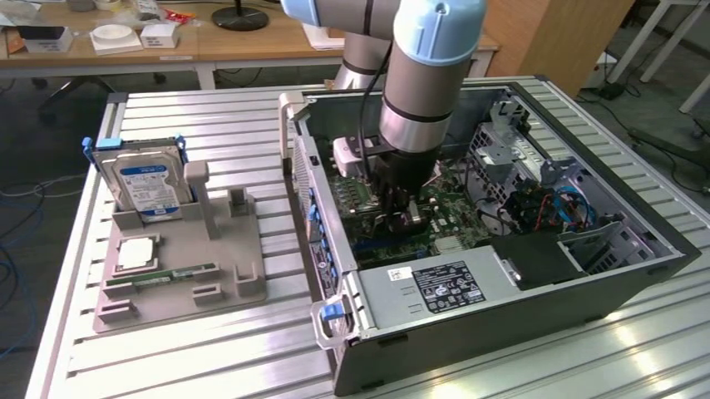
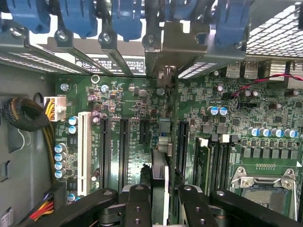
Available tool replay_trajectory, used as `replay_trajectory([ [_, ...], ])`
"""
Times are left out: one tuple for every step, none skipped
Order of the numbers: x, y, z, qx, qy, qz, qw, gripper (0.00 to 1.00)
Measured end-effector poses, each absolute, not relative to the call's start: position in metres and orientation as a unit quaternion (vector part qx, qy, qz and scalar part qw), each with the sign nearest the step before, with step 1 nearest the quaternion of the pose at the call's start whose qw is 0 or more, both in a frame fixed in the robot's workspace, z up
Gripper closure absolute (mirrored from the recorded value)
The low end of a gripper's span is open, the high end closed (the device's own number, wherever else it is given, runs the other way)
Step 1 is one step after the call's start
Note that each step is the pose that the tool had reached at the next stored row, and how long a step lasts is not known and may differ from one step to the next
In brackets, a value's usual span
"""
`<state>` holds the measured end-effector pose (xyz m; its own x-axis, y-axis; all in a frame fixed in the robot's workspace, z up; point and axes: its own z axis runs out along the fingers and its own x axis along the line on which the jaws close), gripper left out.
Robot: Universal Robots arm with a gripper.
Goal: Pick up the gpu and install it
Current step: 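Insert the gpu into the slot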
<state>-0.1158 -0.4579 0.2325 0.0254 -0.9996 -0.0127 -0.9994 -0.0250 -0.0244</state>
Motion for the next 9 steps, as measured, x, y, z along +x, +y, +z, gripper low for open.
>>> replay_trajectory([
  [-0.116, -0.458, 0.232, -0.716, 0.698, -0.004, 0.013, 0.73],
  [-0.116, -0.458, 0.231, -0.716, 0.698, -0.004, 0.013, 0.73],
  [-0.116, -0.458, 0.231, -0.716, 0.698, -0.004, 0.013, 0.73],
  [-0.116, -0.458, 0.231, -0.716, 0.698, -0.004, 0.013, 0.73],
  [-0.116, -0.458, 0.231, -0.716, 0.698, -0.004, 0.013, 0.73],
  [-0.116, -0.458, 0.231, -0.716, 0.698, -0.004, 0.013, 0.73],
  [-0.116, -0.458, 0.231, -0.716, 0.698, -0.004, 0.014, 0.73],
  [-0.116, -0.458, 0.244, -0.716, 0.698, -0.004, 0.014, 0.73],
  [-0.116, -0.458, 0.244, -0.716, 0.698, -0.004, 0.014, 0.73],
])
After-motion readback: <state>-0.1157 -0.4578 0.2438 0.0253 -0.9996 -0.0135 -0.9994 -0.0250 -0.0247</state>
